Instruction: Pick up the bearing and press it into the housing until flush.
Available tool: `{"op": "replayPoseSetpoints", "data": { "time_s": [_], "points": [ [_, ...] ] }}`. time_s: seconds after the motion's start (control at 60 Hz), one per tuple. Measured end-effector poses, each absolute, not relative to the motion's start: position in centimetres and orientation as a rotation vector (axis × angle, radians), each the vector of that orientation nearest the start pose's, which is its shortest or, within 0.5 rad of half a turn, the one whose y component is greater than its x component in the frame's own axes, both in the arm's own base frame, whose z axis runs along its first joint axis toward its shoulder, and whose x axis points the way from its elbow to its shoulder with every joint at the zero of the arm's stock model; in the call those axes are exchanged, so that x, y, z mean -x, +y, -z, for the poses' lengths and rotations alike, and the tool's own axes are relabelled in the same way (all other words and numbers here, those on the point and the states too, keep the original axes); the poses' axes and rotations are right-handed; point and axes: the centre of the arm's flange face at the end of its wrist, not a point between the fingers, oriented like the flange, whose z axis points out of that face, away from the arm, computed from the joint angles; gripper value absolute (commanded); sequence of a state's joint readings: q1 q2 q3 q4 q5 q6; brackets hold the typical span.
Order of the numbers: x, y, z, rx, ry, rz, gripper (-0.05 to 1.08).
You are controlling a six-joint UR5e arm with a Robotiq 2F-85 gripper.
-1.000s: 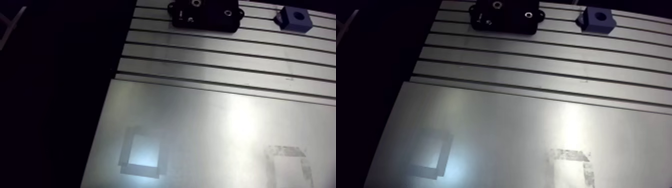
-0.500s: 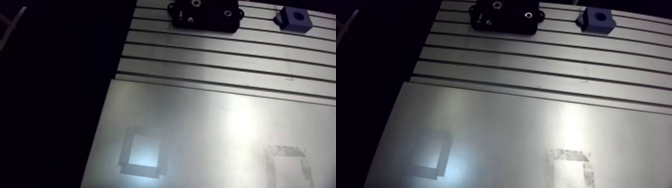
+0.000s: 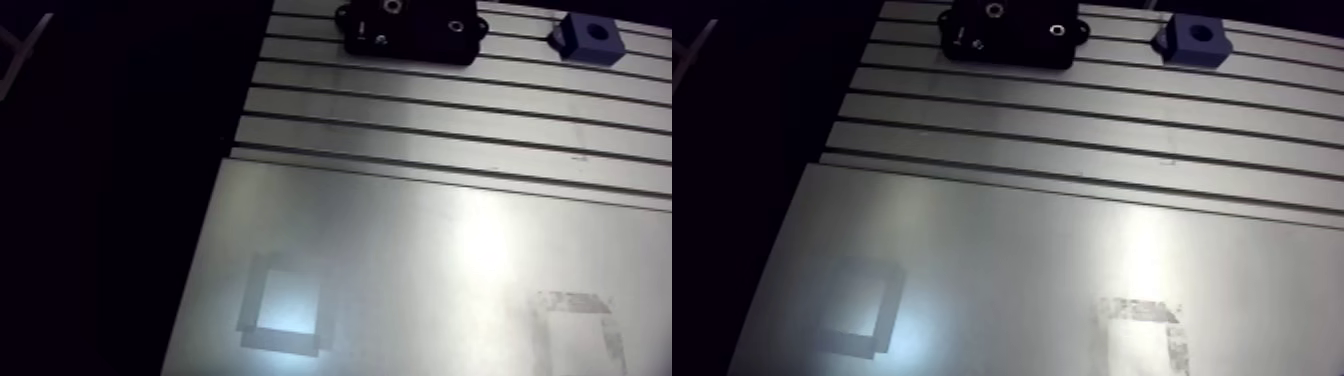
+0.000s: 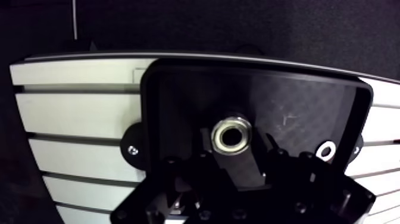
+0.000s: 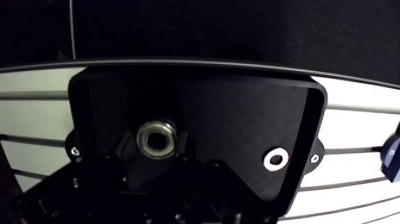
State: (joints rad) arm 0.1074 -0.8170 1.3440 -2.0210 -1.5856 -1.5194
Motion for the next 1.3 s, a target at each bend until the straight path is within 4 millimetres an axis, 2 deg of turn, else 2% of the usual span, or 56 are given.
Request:
{"op": "replayPoseSetpoints", "data": {
  "time_s": [0.467, 0.633, 0.867, 1.067, 1.3],
  "points": [
    [70.2, -20.5, -18.1, 0.083, 3.081, -0.050, 0.62],
    [70.0, -20.1, -19.8, 0.082, 3.094, -0.049, 0.63],
    [69.0, -19.3, -23.1, 0.092, 3.115, -0.046, 0.68],
    [67.9, -17.4, -25.5, 0.131, 3.122, -0.048, 0.70],
    [66.7, -13.0, -26.9, 0.159, 3.104, -0.090, 0.70]
  ]
}}
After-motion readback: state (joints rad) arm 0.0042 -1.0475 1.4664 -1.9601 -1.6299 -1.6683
